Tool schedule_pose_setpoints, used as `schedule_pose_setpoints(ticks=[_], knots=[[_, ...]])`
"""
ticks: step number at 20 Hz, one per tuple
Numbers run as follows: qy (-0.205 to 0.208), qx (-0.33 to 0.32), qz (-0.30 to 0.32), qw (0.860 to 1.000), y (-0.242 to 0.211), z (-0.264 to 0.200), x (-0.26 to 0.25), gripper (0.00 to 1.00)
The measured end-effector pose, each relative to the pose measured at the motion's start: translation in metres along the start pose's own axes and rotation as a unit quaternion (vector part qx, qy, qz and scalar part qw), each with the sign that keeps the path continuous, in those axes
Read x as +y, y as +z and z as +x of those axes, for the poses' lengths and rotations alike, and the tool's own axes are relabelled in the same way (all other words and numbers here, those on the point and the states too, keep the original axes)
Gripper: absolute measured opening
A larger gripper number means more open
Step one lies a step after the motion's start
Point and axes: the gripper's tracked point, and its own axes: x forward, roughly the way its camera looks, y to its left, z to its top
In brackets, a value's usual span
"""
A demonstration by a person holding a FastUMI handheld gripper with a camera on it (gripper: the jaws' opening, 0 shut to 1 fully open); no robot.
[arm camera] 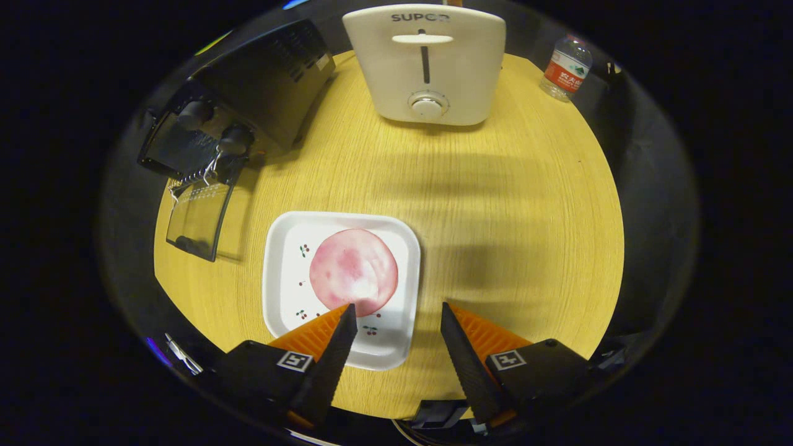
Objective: Open the toaster oven, put the food inside, and close the toaster oven door.
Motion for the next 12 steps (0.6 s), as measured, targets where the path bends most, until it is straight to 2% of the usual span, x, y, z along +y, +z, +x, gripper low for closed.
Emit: schedule_pose_setpoints(ticks=[1,5,8,12], knots=[[-0.002,0.002,-0.007,1.0,0.0,0.002,0.001,0.78],[-0.013,0.002,-0.025,1.0,0.001,0.007,0.002,0.72],[-0.015,0.008,-0.026,1.0,-0.003,0.017,-0.005,0.47],[-0.006,0.006,0.005,1.0,0.0,0.01,-0.008,0.35]])
